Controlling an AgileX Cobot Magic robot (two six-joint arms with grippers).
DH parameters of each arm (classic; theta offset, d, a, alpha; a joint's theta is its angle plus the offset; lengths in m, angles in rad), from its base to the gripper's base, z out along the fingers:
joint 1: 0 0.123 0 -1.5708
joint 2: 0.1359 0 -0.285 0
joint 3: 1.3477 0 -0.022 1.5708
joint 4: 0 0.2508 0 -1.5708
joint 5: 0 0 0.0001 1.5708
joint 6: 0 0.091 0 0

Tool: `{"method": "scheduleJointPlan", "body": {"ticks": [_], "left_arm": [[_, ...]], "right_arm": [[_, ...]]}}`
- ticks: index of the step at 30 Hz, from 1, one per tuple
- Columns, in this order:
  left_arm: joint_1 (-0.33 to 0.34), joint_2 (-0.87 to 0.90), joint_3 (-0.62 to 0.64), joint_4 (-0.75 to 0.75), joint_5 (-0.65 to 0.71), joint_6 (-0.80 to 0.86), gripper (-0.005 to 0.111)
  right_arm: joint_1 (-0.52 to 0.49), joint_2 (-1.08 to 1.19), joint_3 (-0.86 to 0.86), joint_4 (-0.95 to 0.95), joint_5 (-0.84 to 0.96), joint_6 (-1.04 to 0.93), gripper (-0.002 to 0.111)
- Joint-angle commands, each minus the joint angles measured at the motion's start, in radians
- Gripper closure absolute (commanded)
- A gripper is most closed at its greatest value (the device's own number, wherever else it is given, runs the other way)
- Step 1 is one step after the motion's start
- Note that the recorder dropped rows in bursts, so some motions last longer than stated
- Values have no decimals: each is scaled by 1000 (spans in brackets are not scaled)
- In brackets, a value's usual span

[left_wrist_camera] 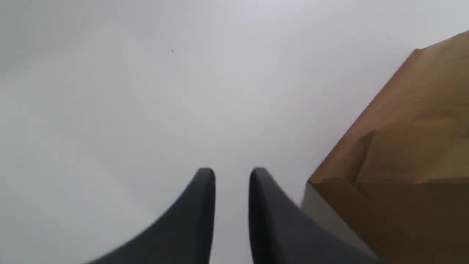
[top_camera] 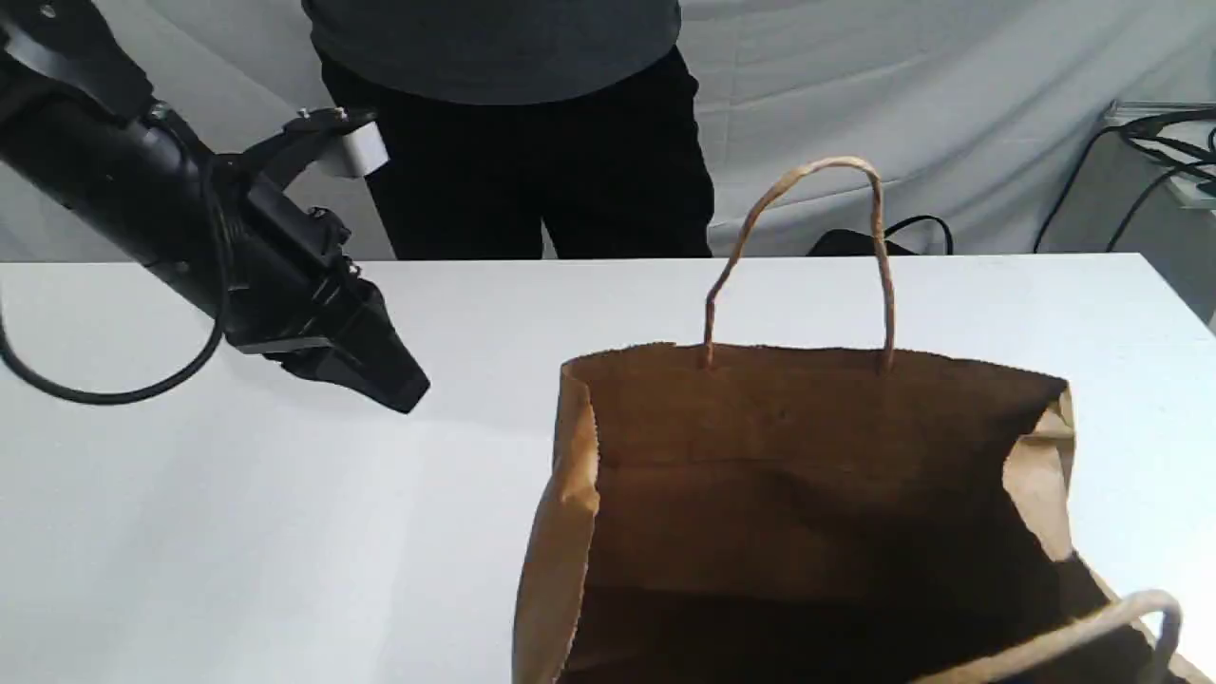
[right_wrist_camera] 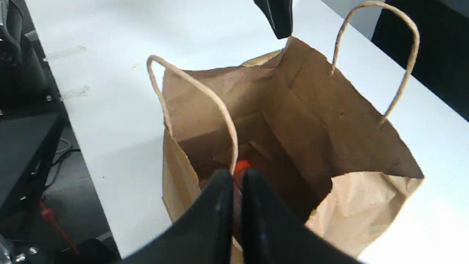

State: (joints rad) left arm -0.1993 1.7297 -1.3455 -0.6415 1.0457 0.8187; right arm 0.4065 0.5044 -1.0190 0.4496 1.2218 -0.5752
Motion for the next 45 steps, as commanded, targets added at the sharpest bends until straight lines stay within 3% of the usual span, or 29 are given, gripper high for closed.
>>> {"method": "scheduleJointPlan", "body": {"ticks": [1, 8, 11, 15, 19, 25, 45], "left_arm": [[-2, -133, 121, -94, -112, 88, 106], [-2, -485, 465, -469, -423, 404, 107], [-2, -670, 623, -695, -523, 592, 107], [-2, -894, 796, -886, -634, 735, 107], [-2, -1053, 885, -904, -723, 737, 107], [-2, -1207, 915, -904, -740, 730, 107], [-2, -1254, 915, -904, -738, 730, 107]], "right_arm": [[3, -52, -7, -69, -59, 29, 108], [3, -181, 79, -185, -309, 31, 108], [3, -254, 192, -186, -454, 31, 108], [3, -320, 371, -165, -614, 33, 108], [3, -333, 511, -143, -659, 33, 108], [3, -333, 551, -117, -643, 33, 108], [3, -335, 551, -115, -643, 40, 108]]}}
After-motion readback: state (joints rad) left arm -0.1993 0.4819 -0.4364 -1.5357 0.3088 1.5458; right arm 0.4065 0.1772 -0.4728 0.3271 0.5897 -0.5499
